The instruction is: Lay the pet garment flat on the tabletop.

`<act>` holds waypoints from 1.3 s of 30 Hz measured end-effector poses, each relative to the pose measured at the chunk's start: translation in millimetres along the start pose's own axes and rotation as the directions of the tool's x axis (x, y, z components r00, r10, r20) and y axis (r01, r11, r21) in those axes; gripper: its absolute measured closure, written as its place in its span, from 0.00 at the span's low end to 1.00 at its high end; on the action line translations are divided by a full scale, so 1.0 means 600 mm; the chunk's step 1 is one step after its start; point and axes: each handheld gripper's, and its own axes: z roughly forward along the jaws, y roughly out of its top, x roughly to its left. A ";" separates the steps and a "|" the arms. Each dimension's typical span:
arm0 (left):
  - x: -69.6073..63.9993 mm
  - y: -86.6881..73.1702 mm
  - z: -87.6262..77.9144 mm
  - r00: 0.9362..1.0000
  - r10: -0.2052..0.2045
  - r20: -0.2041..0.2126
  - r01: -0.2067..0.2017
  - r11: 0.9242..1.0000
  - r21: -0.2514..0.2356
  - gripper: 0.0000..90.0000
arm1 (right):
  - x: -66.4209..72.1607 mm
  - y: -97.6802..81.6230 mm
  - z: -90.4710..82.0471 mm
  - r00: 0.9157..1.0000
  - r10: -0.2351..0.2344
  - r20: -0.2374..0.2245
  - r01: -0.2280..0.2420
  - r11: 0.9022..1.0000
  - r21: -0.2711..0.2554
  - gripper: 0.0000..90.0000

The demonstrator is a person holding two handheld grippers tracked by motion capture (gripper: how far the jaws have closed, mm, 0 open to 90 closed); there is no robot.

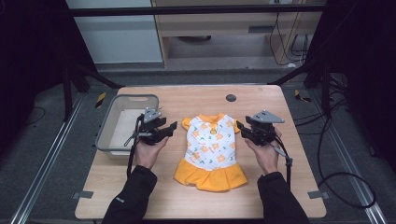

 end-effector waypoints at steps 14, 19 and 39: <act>-0.027 -0.135 -0.045 0.992 0.075 0.098 -0.092 0.979 0.184 0.51 | 0.032 -0.095 -0.093 0.989 0.043 -0.145 -0.030 0.995 0.095 0.58; -0.041 -0.154 -0.039 0.989 0.079 0.123 -0.103 0.973 0.205 0.52 | 0.045 -0.132 -0.100 0.986 0.043 -0.160 -0.019 0.989 0.148 0.60; -0.087 -0.181 -0.007 0.979 0.097 0.182 -0.151 0.936 0.317 0.93 | 0.082 -0.192 -0.066 0.977 0.039 -0.209 0.033 0.944 0.329 0.87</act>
